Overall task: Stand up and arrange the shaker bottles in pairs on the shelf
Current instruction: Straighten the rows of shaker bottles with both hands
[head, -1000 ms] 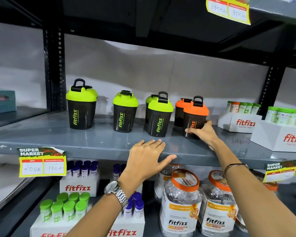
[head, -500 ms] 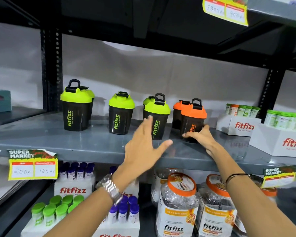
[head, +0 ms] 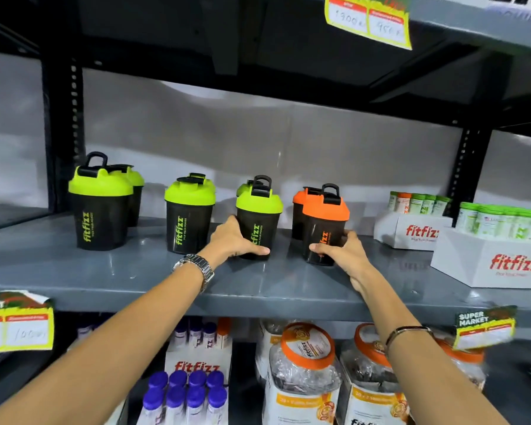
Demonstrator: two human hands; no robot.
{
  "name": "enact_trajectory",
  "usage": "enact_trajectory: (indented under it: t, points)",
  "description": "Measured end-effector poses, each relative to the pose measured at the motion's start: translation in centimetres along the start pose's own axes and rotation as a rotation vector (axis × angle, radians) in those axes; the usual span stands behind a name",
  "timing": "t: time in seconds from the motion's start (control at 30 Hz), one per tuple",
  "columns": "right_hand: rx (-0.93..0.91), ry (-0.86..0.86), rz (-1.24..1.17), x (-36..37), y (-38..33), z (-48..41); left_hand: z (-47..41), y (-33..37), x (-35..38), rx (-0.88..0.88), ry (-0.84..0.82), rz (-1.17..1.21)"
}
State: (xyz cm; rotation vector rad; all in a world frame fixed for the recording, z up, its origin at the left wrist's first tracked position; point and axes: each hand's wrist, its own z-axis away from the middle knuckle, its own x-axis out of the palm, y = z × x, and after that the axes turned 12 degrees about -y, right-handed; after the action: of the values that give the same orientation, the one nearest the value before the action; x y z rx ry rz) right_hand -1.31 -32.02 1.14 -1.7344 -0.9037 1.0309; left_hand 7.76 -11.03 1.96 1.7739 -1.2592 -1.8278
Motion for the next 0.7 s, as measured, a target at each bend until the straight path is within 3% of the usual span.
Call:
enact_trajectory:
  t: [0.43, 0.6, 0.7]
  points:
    - [-0.007, -0.019, -0.013, -0.4, 0.2, -0.1, -1.8, -0.9, 0.2, 0.001, 0.081, -0.022]
    - [0.022, -0.018, 0.007, -0.4, 0.5, -0.4, -1.5, -0.7, 0.1, 0.009, 0.027, -0.011]
    - [0.038, 0.098, 0.056, -0.1, 0.6, -0.1, 0.5, -0.3, -0.4, 0.007, -0.065, 0.022]
